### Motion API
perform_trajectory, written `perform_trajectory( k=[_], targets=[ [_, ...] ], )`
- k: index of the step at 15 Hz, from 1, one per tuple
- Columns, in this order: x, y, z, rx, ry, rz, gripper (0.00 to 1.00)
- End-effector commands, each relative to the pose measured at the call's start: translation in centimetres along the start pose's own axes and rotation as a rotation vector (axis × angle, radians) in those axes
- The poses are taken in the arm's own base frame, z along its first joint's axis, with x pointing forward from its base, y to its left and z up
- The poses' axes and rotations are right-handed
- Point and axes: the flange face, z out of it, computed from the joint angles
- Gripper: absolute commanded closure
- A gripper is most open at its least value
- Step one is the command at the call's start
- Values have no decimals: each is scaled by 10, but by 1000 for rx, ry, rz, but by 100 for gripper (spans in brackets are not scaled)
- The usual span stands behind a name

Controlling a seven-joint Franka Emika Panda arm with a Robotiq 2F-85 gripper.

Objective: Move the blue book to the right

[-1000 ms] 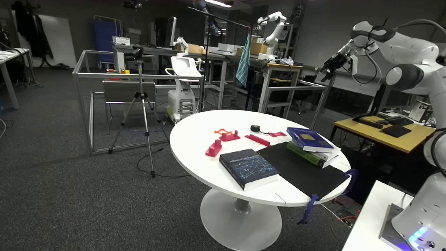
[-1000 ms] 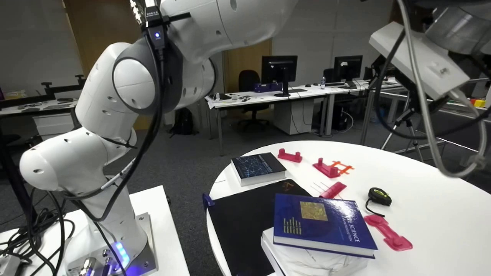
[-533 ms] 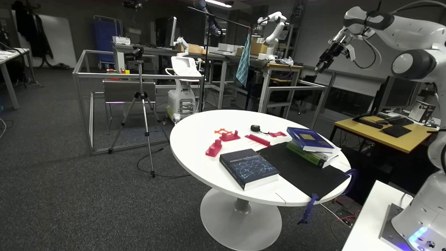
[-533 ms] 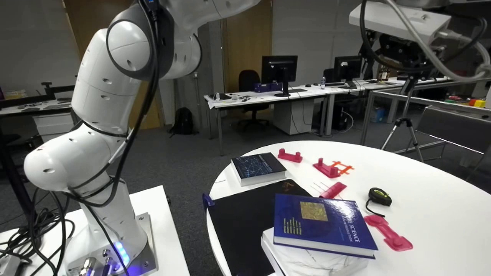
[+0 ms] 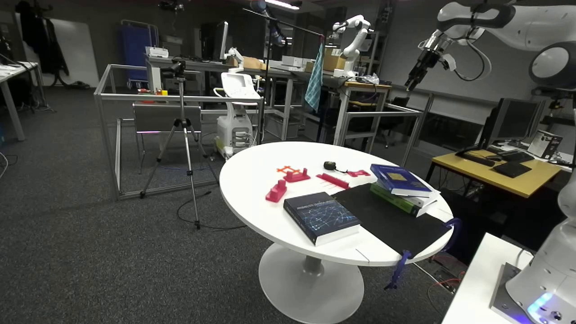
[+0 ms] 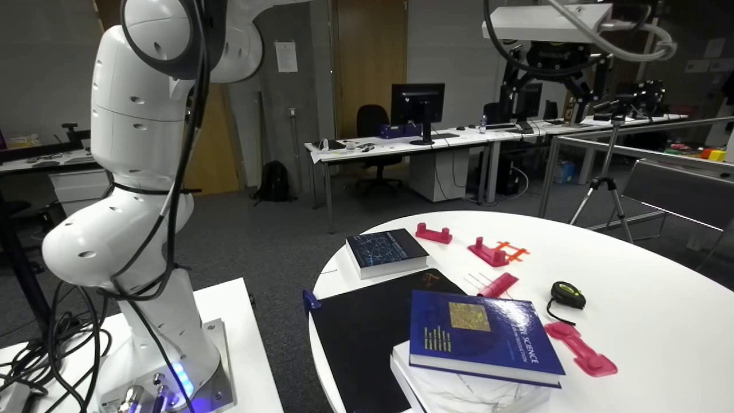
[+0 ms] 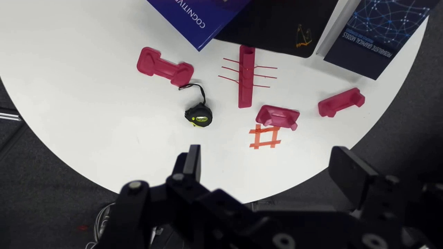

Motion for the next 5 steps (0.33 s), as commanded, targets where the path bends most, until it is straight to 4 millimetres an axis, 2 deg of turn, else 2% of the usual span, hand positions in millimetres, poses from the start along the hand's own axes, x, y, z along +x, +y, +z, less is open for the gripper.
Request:
perform_trajectory(
  k=[1, 5],
  targets=[
    [-1, -4, 0, 2, -3, -2, 0],
    [0, -1, 6, 5, -8, 2, 0]
  ],
)
